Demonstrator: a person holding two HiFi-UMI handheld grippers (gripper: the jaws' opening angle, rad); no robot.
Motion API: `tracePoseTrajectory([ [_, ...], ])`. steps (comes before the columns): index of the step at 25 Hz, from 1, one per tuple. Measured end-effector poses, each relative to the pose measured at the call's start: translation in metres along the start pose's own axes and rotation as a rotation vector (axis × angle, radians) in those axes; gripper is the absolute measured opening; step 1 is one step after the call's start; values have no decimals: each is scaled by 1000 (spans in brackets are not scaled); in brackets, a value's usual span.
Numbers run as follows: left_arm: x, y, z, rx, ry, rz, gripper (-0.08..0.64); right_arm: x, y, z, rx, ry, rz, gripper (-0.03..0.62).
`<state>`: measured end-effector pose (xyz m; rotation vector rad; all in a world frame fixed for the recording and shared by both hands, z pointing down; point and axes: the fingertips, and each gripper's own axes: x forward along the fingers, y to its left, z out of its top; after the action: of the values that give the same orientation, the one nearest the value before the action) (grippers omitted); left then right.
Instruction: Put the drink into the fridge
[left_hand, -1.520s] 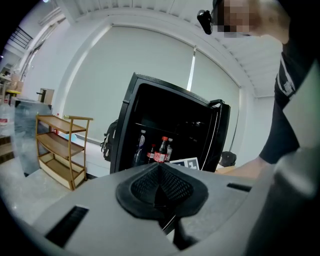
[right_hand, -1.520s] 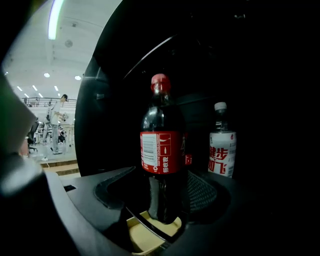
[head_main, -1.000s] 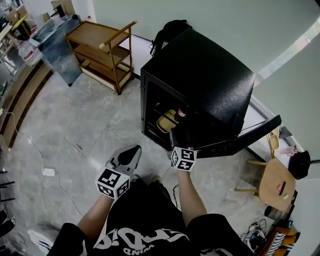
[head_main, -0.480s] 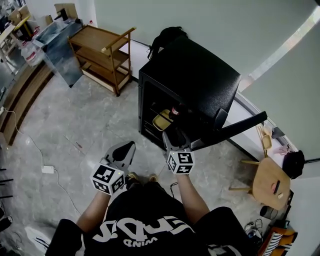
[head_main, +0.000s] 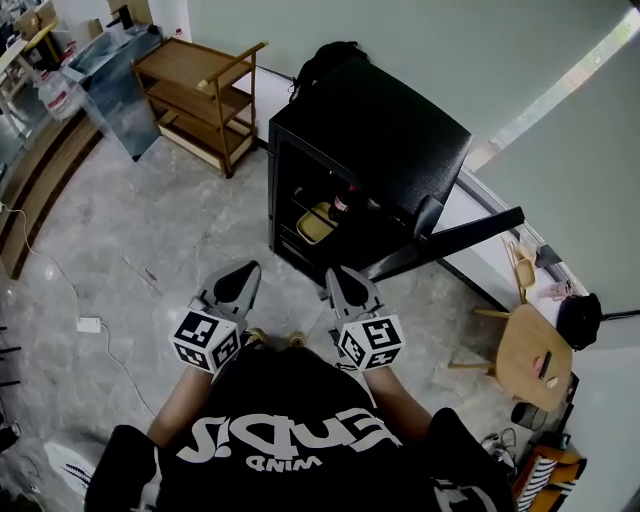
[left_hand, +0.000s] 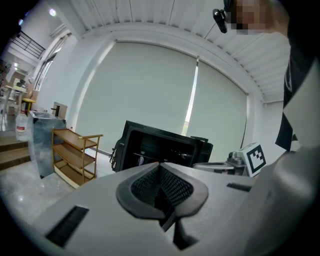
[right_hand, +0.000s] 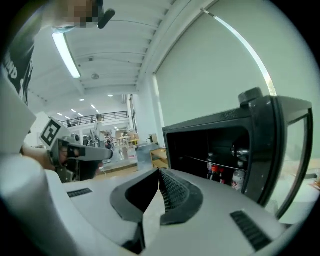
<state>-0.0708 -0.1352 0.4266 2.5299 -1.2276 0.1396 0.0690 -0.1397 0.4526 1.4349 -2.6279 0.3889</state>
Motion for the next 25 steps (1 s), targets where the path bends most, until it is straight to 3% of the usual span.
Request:
tracePoseTrajectory([
  [8, -5, -6, -1, 1, -16, 4, 8, -34, 0, 7, -30, -3, -56, 26],
  [14, -4, -1, -9, 23, -36, 19, 8, -30, -1, 7, -57, -69, -45, 26],
  [25, -7, 11, -9, 56, -53, 69, 8, -23, 2, -4, -69, -67, -42, 26],
])
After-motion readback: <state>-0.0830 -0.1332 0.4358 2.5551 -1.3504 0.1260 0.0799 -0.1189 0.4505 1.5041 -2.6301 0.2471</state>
